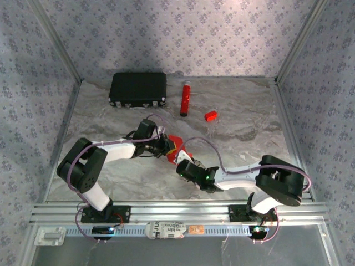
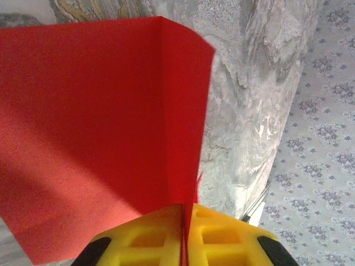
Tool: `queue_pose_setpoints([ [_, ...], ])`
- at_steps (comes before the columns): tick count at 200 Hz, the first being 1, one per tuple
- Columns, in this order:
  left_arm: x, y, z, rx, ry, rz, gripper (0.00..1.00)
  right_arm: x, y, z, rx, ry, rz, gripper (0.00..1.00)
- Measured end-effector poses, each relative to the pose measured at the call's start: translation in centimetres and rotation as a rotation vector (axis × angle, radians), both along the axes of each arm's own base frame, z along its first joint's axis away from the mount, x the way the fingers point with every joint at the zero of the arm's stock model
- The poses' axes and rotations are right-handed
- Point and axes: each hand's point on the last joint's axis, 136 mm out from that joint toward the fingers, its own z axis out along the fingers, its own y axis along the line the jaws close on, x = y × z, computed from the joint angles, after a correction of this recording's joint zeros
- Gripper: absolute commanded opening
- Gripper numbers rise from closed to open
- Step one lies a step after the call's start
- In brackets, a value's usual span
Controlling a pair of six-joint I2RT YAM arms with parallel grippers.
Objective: Fold a paper plane with a square sheet of paper (pick it up from the middle)
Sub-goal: Fourth fold the wing at the center of the table.
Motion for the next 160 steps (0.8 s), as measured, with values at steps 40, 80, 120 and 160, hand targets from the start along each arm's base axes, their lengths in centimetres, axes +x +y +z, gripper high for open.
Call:
queue_pose_setpoints([
  [40, 0.0, 0.0, 0.0, 0.0, 0.0, 0.0, 0.07, -0.01, 0.03, -0.11, 0.003, 0.003, -0.003, 0.27],
  [80, -0.05, 0.03, -0.06, 0.002, 0.003, 0.0, 0.07, 0.04, 0.12, -0.03, 0.013, 0.003, -0.008, 0.24],
  [120, -0.09, 0.07, -0.12, 0.004, 0.006, 0.0, 0.06, 0.04, 0.13, -0.02, 0.02, 0.006, -0.015, 0.24],
  [160, -0.1, 0.07, -0.13, 0.005, 0.007, 0.0, 0.05, 0.15, 0.03, 0.04, 0.028, 0.004, -0.03, 0.28],
])
